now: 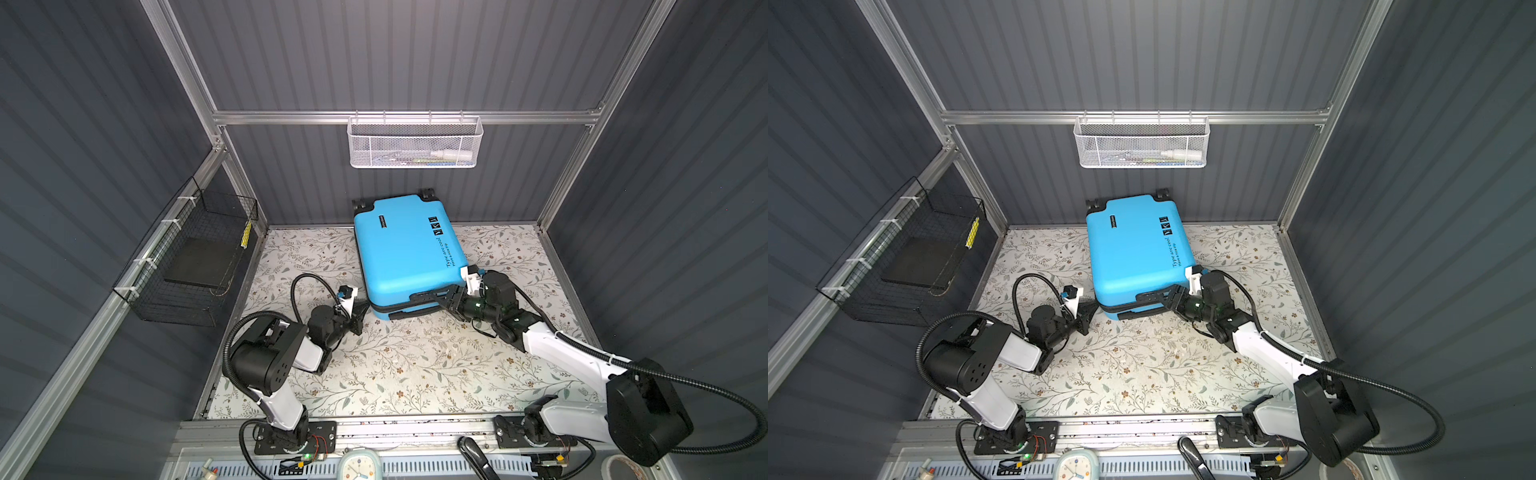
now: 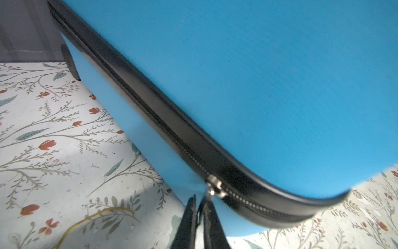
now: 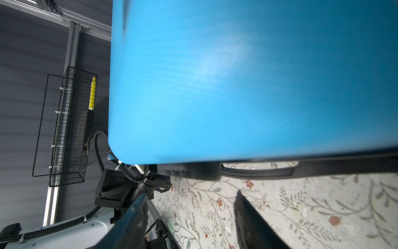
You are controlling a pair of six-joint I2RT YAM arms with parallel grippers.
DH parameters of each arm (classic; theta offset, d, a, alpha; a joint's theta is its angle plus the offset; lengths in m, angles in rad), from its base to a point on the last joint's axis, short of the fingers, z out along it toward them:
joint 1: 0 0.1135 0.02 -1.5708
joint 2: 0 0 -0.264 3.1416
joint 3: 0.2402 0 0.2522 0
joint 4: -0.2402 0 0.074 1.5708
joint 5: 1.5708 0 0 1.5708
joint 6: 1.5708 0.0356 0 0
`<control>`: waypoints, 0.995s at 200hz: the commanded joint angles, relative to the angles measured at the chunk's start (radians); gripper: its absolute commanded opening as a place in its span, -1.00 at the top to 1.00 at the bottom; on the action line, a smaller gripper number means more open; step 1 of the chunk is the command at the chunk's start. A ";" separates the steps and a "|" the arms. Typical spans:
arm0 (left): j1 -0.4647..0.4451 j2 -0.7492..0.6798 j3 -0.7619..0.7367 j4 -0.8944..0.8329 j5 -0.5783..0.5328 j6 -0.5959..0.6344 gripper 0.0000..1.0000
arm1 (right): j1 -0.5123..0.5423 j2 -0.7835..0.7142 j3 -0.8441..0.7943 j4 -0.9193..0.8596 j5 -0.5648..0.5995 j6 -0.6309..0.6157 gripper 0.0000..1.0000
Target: Pack the luggage
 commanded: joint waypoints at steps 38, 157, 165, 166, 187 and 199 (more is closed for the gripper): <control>0.002 -0.096 -0.027 -0.016 0.024 0.004 1.00 | 0.006 0.024 -0.005 -0.018 -0.011 0.019 -0.37; -0.136 -0.431 0.005 -0.592 -0.113 0.089 1.00 | 0.030 0.125 0.012 0.093 -0.021 0.071 -0.23; -0.148 -0.433 0.005 -0.605 -0.121 0.087 1.00 | 0.032 0.131 0.013 0.100 -0.022 0.075 -0.21; -0.149 -0.434 0.005 -0.606 -0.123 0.087 1.00 | 0.032 0.131 0.013 0.101 -0.022 0.075 -0.21; -0.170 -0.447 -0.011 -0.606 -0.128 0.070 1.00 | 0.036 0.141 0.011 0.108 -0.020 0.079 -0.18; -0.181 -0.461 -0.023 -0.603 -0.121 0.062 1.00 | 0.039 0.146 0.012 0.114 -0.020 0.082 -0.17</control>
